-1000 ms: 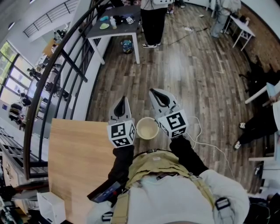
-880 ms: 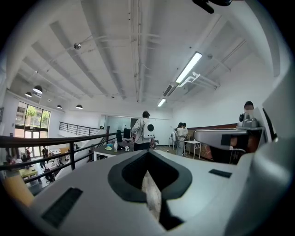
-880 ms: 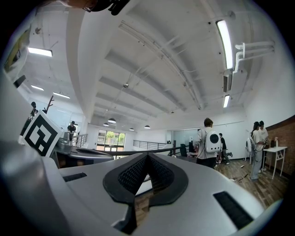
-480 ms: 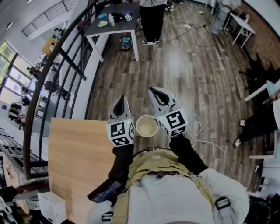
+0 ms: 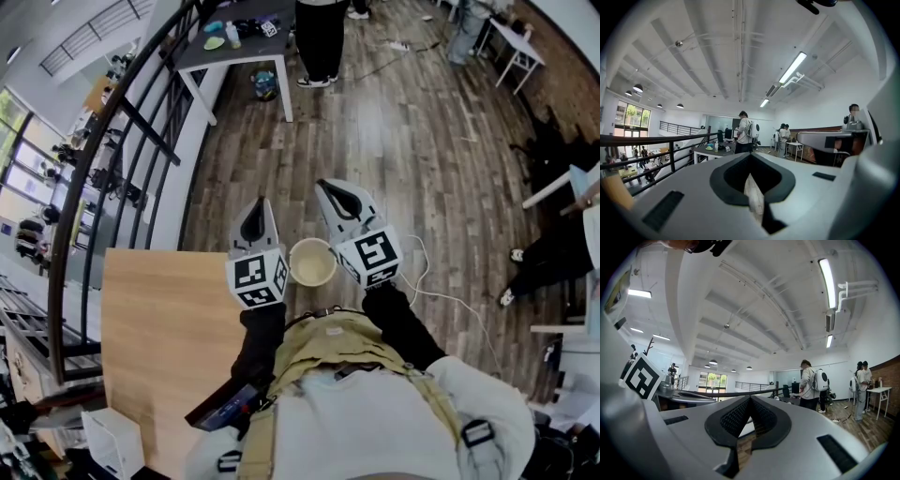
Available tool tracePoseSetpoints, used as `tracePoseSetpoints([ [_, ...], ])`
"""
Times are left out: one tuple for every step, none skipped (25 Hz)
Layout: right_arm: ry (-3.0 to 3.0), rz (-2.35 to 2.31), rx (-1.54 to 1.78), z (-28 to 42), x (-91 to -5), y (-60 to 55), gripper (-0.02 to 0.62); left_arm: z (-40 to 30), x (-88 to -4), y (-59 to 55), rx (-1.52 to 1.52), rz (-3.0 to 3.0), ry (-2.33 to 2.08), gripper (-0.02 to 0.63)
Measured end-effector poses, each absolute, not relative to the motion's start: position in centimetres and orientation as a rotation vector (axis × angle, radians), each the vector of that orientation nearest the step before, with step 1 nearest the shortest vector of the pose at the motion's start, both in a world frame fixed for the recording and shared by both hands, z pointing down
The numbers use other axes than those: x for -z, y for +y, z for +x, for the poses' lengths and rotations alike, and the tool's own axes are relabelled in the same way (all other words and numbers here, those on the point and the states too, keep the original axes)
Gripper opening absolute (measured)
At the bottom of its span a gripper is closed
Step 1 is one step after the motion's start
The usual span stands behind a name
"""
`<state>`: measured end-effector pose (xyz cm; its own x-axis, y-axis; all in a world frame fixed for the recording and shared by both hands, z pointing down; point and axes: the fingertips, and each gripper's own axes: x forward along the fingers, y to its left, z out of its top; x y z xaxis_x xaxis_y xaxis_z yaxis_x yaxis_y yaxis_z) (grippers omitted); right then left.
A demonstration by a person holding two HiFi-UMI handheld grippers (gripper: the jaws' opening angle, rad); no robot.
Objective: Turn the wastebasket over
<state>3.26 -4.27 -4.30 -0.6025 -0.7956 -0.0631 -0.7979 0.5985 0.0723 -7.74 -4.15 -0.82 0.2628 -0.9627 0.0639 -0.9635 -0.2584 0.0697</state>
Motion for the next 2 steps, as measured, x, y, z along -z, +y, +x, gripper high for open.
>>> tracePoseSetpoints([
  [2.786, -1.385, -0.15, 3.31, 4.32, -4.34, 0.02, -7.67, 0.8, -4.22, -0.013, 2.42, -1.852, 0.002],
  [2.785, -1.381, -0.154, 3.35, 4.35, -4.4, 0.02, -7.6, 0.77, -4.3, -0.013, 2.419, -1.853, 0.002],
])
